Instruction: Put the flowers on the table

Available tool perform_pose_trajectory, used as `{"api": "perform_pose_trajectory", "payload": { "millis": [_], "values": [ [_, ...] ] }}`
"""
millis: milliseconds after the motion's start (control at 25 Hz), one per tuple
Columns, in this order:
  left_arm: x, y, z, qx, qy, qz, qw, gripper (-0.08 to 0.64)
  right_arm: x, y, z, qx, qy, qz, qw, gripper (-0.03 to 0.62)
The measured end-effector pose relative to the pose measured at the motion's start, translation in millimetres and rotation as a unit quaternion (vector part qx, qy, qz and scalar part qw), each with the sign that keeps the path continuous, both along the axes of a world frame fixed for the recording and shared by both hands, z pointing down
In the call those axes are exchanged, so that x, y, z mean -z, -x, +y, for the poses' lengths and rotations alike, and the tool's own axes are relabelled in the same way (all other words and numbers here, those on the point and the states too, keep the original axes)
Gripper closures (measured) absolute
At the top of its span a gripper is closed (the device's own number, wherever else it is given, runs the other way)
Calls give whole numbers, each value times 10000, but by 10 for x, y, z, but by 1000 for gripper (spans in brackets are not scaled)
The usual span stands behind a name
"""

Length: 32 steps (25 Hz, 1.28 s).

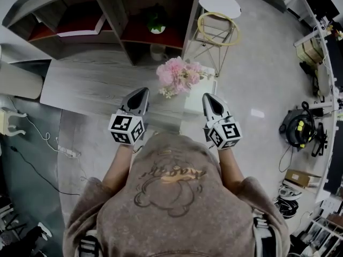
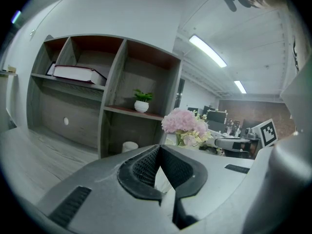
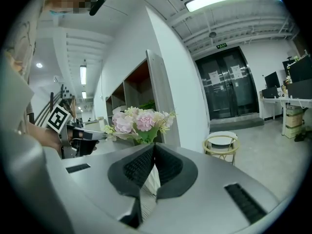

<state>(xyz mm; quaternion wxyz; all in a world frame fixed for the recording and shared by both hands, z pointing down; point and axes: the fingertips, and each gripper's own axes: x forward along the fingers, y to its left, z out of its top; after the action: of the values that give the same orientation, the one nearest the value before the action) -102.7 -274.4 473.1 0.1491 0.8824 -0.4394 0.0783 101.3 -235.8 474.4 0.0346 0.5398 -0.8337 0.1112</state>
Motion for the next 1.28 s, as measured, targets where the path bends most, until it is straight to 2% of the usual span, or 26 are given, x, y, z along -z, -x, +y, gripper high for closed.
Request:
{"api": "perform_pose_trajectory", "payload": {
  "millis": [360, 760, 1280],
  "values": [
    [-114, 47, 42, 60, -134, 81, 9999, 543, -153, -70, 13, -257, 37, 52, 9997, 592],
    [-173, 77, 76, 154, -67, 205, 9996, 542, -276, -187, 14, -587, 156, -2, 9982, 592],
    [-238, 81, 87, 176, 54, 250, 9995, 543, -308, -187, 21, -589, 204, -14, 9981, 592]
  ]
}}
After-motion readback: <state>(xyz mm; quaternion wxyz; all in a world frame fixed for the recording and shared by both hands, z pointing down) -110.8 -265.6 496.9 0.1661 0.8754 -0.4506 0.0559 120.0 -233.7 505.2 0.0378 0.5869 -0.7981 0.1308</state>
